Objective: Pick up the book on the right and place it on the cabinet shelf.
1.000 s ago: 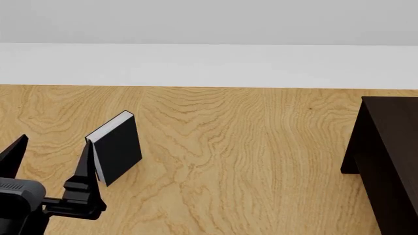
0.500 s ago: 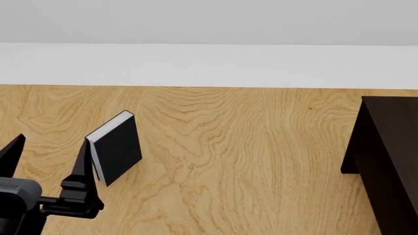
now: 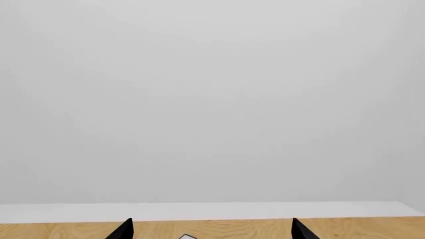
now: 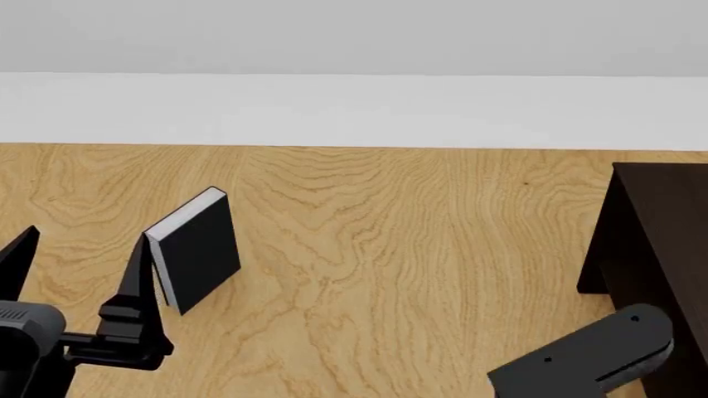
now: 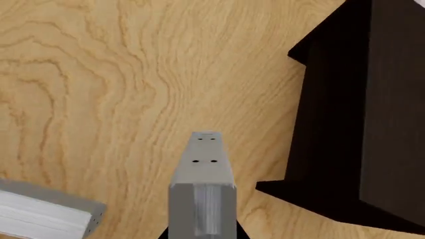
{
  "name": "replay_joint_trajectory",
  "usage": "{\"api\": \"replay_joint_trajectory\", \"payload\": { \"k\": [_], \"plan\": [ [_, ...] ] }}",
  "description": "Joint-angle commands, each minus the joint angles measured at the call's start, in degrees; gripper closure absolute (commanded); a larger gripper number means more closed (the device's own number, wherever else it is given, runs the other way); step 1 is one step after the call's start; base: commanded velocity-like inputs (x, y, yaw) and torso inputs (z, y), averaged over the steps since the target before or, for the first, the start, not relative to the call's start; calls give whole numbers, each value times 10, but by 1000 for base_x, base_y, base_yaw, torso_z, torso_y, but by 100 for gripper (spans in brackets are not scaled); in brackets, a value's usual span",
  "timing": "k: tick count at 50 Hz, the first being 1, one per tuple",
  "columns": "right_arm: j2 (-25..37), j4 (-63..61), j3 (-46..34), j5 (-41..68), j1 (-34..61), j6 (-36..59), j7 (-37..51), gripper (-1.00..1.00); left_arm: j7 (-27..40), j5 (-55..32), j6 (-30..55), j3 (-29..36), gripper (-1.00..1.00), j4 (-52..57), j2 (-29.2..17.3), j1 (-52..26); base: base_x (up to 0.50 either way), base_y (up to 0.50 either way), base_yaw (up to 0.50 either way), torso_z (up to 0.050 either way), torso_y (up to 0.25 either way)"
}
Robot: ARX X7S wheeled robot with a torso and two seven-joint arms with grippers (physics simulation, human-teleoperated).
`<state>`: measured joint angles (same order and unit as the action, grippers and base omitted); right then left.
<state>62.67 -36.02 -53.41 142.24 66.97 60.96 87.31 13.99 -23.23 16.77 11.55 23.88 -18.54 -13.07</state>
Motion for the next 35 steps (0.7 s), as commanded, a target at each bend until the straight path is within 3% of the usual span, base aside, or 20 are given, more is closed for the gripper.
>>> {"api": "replay_joint_trajectory", "payload": {
  "k": [1,20,35],
  "plan": [
    [-59,83,-28,-2,115,50,0,100,4,-6,4,-3,-100,7,-4,0,0,0,0,0,10],
    [-184,276,-61,-86,224,149,-65,100,8,-14,5,-6,-100,5,-7,-5,0,0,0,0,1],
    [-290,420,-40,-293,251,211,-213,100,9,-26,4,-15,-100,-1,-10,-9,0,0,0,0,1]
  ]
}}
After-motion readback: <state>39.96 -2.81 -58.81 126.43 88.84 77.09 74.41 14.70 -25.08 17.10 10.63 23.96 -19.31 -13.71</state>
